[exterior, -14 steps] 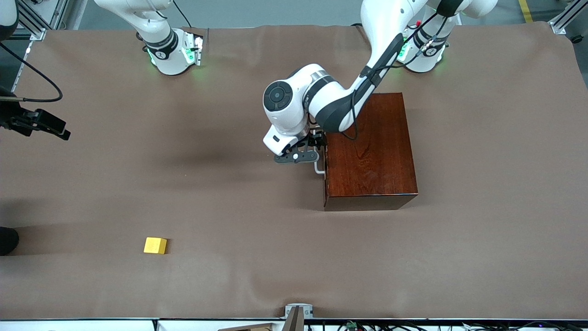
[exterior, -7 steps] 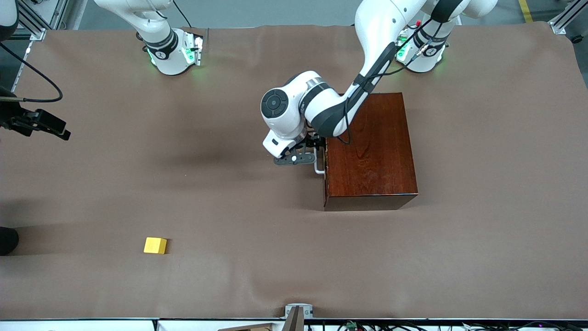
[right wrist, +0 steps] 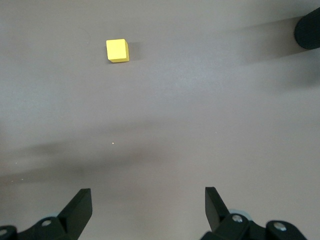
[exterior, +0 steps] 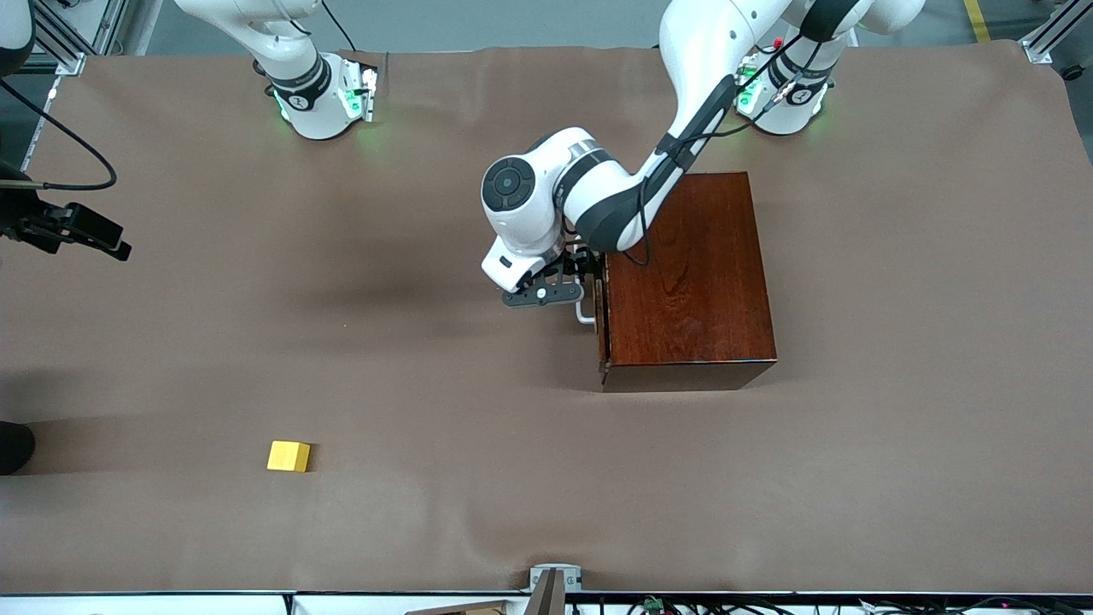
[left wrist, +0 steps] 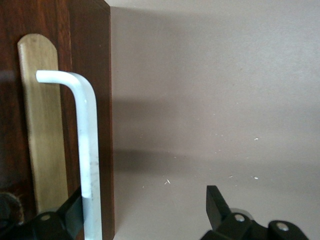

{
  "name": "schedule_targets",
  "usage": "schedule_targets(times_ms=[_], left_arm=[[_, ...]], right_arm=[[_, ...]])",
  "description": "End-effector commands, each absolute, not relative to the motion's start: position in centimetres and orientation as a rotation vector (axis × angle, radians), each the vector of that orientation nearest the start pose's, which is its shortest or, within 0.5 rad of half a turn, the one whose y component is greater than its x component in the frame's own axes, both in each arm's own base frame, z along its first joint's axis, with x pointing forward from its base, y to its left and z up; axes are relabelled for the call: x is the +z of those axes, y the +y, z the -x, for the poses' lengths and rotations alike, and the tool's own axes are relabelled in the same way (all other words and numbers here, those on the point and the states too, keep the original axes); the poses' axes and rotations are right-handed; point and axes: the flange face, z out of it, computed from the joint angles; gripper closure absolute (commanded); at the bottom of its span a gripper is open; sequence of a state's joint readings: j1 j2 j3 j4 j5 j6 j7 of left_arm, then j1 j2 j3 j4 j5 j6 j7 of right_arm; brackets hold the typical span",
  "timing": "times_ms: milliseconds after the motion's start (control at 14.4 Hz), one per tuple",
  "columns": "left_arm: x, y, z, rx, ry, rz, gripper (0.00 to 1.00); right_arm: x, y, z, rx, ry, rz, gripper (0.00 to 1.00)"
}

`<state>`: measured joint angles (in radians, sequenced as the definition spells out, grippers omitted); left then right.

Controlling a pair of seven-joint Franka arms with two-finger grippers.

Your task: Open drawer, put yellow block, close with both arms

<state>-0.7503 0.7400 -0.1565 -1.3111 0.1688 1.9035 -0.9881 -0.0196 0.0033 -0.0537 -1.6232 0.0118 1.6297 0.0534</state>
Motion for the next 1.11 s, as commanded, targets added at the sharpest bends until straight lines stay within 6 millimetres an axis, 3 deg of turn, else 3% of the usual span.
schedule_targets(times_ms=[0,1043], left_arm=[[30.0,-56.1,-47.3,0.029,-0.11,3.033,0.0],[30.9,-58.2,-48.6,-0.107,-0.187,3.235,0.0]], right_arm=[[60.5,-4.1,-55.8,0.007,0.202,3.14,0.0],[60.5,-4.1,-55.8,0.007,0.205,3.14,0.0]])
